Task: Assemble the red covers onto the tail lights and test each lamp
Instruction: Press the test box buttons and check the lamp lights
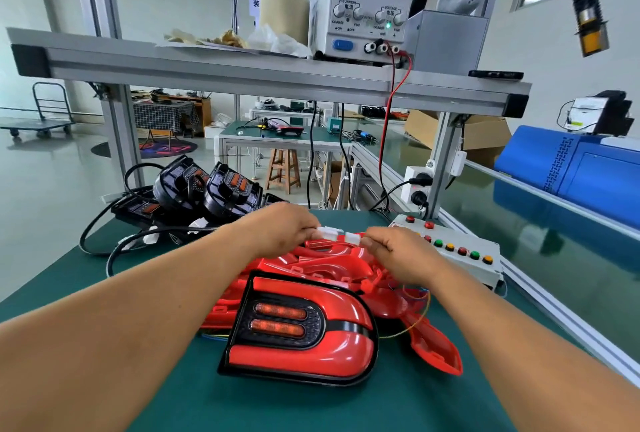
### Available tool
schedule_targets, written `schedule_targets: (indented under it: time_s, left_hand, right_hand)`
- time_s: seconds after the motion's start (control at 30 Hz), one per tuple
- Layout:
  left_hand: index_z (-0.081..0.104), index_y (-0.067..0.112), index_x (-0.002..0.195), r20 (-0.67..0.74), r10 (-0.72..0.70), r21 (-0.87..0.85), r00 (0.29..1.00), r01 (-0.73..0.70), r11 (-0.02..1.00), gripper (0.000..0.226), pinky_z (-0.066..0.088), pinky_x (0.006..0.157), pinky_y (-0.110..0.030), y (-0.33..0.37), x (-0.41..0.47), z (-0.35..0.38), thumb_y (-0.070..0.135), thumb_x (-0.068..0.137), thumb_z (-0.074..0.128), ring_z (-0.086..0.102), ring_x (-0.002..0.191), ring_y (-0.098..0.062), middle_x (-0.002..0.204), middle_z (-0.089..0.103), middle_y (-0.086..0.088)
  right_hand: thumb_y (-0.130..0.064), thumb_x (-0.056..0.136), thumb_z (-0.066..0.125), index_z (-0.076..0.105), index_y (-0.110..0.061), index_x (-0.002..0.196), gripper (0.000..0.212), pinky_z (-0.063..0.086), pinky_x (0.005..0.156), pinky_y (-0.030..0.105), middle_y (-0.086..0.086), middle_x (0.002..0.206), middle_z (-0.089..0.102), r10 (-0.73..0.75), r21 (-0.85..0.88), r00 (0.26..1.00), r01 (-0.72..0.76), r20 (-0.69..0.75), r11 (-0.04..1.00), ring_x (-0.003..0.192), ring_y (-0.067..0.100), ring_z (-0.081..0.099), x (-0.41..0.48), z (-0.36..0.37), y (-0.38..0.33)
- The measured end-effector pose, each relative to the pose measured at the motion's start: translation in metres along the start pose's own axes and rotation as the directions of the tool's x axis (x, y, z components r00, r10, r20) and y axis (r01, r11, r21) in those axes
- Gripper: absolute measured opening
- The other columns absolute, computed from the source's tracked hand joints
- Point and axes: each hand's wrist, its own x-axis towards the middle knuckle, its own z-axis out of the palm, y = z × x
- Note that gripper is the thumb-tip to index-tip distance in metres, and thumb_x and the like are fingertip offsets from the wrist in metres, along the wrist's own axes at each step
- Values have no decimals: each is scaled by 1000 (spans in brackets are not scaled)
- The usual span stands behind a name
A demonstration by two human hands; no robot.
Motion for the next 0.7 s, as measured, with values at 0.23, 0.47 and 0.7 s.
schedule_targets:
  time_s: [0.23,0.47,0.7]
  left_hand:
    - [47,26,74,-55,-38,-75,998,34,997,29,47,72,-36,-19,-15,-3,36,100,46,53,75,-20,79,55,2]
    - [53,31,123,-92,-101,-141,991,88,986,26,41,69,-27,-10,-23,-4,39,100,43,49,71,-6,74,49,18]
    - [60,25,101,-101,-156,-169,983,138,976,12,40,76,-27,-4,-43,-28,30,99,49,54,86,-14,87,57,10]
  right_hand:
    - [-54,97,42,64,-34,102,31,33,93,35,-11,104,51,147,-157,985,-132,85,979,107,14,46,-14,-5,20]
    - [-83,77,33,57,-34,74,54,41,60,28,-12,76,58,-21,23,988,18,151,1000,72,2,54,-25,-3,-60]
    - [-84,81,32,50,-25,97,63,45,73,36,-6,88,53,28,-118,956,7,294,993,85,17,52,-33,10,-90]
